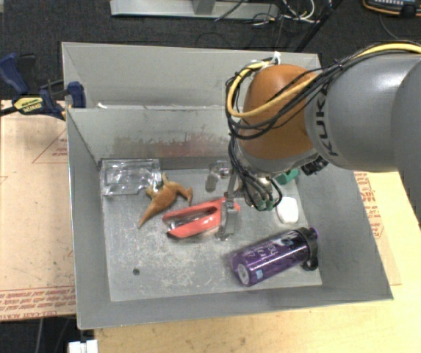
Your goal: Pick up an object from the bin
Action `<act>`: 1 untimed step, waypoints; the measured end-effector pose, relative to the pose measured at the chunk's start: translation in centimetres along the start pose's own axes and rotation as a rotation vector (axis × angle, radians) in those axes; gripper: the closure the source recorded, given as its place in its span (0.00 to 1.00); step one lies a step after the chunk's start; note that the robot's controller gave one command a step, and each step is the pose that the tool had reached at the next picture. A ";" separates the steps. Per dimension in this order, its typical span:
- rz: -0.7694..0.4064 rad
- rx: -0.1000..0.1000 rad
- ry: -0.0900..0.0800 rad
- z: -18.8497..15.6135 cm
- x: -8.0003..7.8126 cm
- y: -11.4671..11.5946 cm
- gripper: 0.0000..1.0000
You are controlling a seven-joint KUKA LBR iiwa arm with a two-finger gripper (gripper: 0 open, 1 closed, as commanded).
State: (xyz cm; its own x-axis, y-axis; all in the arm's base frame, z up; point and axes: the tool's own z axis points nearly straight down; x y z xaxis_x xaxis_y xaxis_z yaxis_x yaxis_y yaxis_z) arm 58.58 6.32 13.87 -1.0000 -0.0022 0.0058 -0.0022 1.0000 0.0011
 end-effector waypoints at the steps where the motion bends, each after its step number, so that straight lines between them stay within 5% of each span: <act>1: 0.001 0.000 -0.006 -0.5 -0.1 0.0 0.00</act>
Offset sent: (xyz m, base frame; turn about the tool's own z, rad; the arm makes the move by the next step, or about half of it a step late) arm -0.0033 0.0200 -0.0687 -0.0982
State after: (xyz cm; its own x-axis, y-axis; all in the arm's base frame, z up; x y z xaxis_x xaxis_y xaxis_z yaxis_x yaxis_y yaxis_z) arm 58.71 6.29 14.33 -1.0000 -0.0010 -0.0007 -0.0010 1.0000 0.0015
